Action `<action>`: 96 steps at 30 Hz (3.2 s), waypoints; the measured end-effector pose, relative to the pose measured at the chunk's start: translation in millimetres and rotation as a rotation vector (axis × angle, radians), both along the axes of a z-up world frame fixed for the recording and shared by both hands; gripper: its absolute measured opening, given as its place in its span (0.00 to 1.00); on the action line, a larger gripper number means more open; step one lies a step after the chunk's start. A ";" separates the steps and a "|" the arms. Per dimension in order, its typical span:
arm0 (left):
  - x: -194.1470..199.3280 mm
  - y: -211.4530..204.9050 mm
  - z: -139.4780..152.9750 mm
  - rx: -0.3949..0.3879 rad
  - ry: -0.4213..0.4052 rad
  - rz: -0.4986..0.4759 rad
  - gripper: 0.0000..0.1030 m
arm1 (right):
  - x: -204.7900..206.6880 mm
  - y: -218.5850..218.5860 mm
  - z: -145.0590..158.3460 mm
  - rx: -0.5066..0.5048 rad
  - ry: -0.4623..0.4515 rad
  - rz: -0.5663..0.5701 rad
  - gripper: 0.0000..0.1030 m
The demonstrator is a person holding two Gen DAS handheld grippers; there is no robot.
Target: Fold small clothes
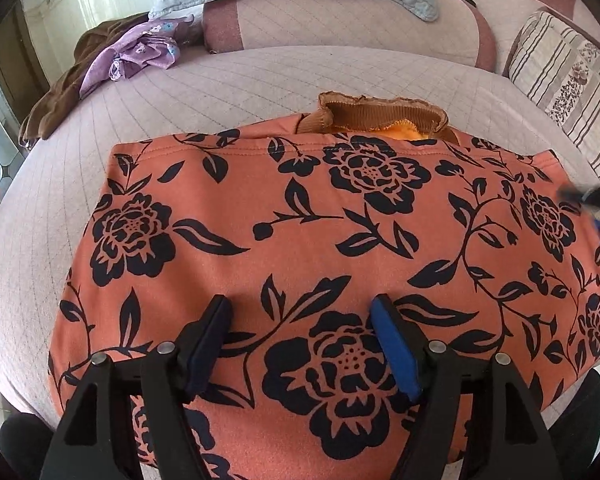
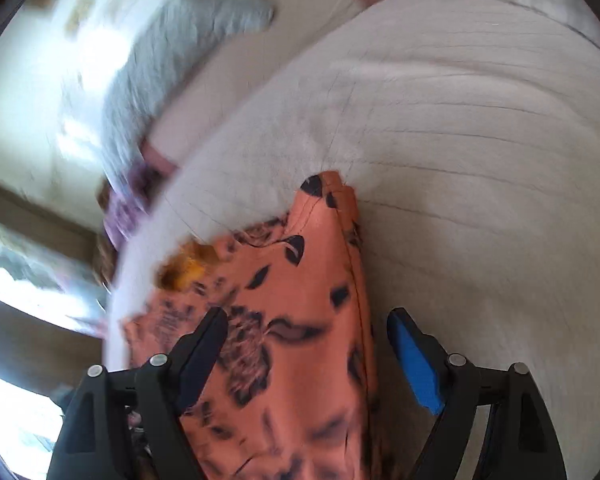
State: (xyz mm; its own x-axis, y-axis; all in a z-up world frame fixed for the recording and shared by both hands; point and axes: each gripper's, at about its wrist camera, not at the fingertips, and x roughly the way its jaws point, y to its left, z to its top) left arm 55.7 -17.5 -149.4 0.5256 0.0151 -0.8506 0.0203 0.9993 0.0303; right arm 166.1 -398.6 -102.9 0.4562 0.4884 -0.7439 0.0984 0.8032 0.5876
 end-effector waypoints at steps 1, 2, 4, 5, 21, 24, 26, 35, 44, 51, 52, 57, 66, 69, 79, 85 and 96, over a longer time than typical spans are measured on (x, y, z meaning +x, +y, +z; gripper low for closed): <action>0.3 0.6 0.1 -0.001 0.001 -0.003 0.71 | 7.2 6.7 -3.0 -0.033 0.025 0.026 0.21; 0.2 0.7 0.1 -0.006 0.001 -0.003 0.72 | 9.3 13.9 -1.2 -0.084 0.034 0.042 0.21; -0.4 0.5 -0.6 -0.008 -0.004 -0.001 0.73 | 3.0 26.8 14.0 -0.191 -0.032 0.055 0.20; -0.4 -0.4 -1.5 0.000 -0.009 0.001 0.74 | 0.4 25.6 13.6 -0.204 -0.040 0.029 0.22; -4.8 -3.2 -1.9 0.004 -0.014 0.012 0.75 | -92.4 50.1 32.2 0.132 -0.085 0.046 0.83; -4.1 -1.3 0.6 -0.006 0.003 0.012 0.75 | -91.2 33.3 4.1 0.189 -0.003 -0.107 0.79; -3.8 2.4 5.2 -0.027 0.008 0.033 0.75 | -101.0 33.1 21.7 0.193 -0.050 -0.136 0.79; -27.2 -11.9 1.8 0.006 -0.029 -0.016 0.78 | -181.1 40.3 -22.3 0.308 0.050 -0.254 0.82; -27.1 -11.6 9.4 -0.014 -0.027 -0.029 0.78 | -145.3 20.8 -23.9 0.343 -0.051 -0.397 0.82; -26.2 -7.6 34.3 -0.064 -0.087 -0.046 0.78 | -135.7 15.7 -11.0 0.290 -0.043 -0.404 0.65; -27.3 -11.6 33.0 -0.023 -0.110 -0.054 0.78 | -136.3 14.5 -5.2 0.260 -0.056 -0.387 0.65; -14.9 -10.2 -10.1 0.003 -0.007 -0.097 0.85 | -107.8 21.1 -12.7 0.113 -0.005 -0.337 0.33; -37.3 102.1 44.4 -0.379 -0.149 0.143 0.76 | -83.9 142.4 144.3 -0.207 -0.343 -0.026 0.21; -60.3 161.4 53.5 -0.405 -0.238 0.282 0.76 | -91.9 237.8 168.2 -0.273 -0.469 0.167 0.21; -99.6 278.1 11.2 -0.479 -0.211 0.543 0.75 | -66.6 368.6 64.0 -0.282 -0.212 0.451 0.21; -96.3 273.4 19.3 -0.509 -0.239 0.479 0.75 | -70.6 377.9 107.0 -0.273 -0.317 0.438 0.21; -80.3 233.9 34.9 -0.544 -0.209 0.294 0.76 | -92.3 404.4 44.3 -0.177 -0.261 0.576 0.78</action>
